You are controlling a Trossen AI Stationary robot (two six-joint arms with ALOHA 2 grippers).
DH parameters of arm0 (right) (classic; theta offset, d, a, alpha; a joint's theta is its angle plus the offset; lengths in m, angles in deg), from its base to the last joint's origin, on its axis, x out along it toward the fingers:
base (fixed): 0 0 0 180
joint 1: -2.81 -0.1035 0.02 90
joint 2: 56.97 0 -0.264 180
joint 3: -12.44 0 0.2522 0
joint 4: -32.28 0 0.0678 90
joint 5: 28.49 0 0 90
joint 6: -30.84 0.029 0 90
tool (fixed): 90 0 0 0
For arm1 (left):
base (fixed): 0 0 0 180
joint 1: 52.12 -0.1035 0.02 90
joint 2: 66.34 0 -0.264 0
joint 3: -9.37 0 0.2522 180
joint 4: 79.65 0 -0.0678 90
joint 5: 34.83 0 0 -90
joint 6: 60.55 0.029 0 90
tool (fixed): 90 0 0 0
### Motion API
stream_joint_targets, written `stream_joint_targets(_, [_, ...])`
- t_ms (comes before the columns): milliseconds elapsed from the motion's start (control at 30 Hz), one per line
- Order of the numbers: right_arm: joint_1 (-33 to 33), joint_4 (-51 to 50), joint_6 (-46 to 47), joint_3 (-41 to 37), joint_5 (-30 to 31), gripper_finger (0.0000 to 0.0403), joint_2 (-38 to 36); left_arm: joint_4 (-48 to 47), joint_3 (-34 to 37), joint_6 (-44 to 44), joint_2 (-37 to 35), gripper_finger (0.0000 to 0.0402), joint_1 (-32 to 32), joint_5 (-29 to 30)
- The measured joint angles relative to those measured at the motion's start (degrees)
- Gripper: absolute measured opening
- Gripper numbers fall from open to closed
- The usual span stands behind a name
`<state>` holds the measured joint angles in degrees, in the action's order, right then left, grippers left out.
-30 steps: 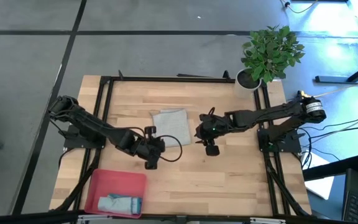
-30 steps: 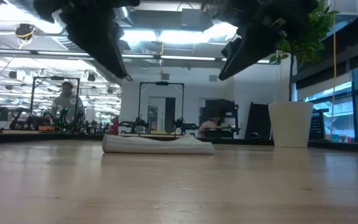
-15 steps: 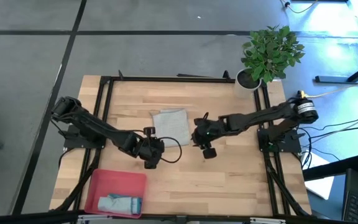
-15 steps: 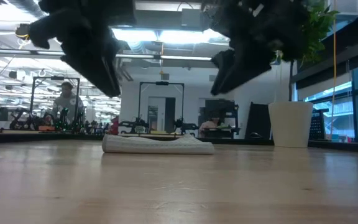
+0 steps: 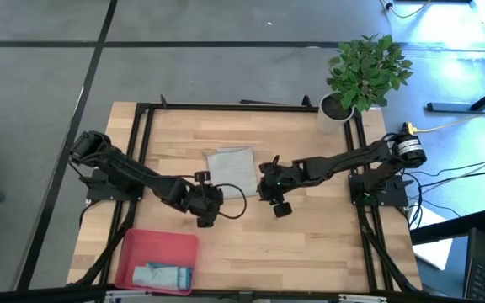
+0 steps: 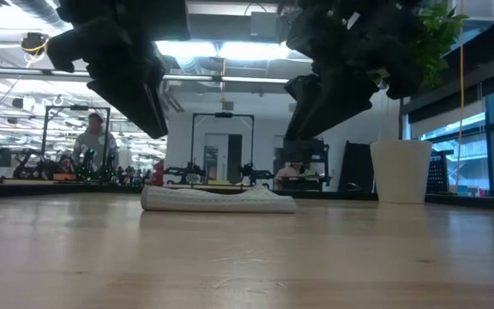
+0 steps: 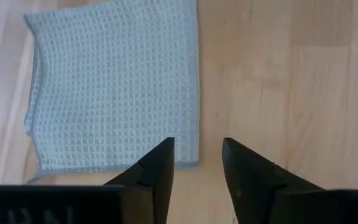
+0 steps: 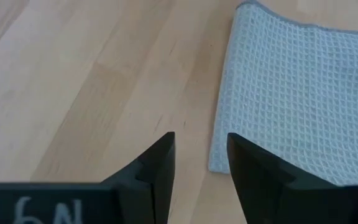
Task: Roll microfiber towels into tight, uniform cylinder then place into a basket
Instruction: Roll the gray towel
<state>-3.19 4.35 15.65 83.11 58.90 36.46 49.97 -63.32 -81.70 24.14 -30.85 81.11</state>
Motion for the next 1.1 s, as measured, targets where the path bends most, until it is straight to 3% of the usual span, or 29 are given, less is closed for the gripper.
stream_joint_targets(333, [0.0,0.3,0.0,0.0,0.0,0.0147,0.2,-0.2,0.0,-2.1,0.0,0.0146,-1.3,1.0])
stream_joint_targets(567, [0.0,2.2,-0.4,0.0,0.0,0.0147,4.8,0.8,1.9,-0.3,-0.1,0.0147,-1.2,-0.4])
stream_joint_targets(700, [0.0,5.3,-0.5,0.0,0.7,0.0147,7.4,5.6,5.8,-0.3,-0.1,0.0147,-1.2,-1.5])
stream_joint_targets(900, [0.1,7.8,-1.9,0.0,7.3,0.0147,9.6,10.8,8.9,-0.2,-0.1,0.0147,-1.2,-1.5])
stream_joint_targets(1100, [0.1,10.6,-4.5,0.0,7.8,0.0147,12.8,17.6,12.1,2.3,-0.1,0.0147,-1.3,-2.8])
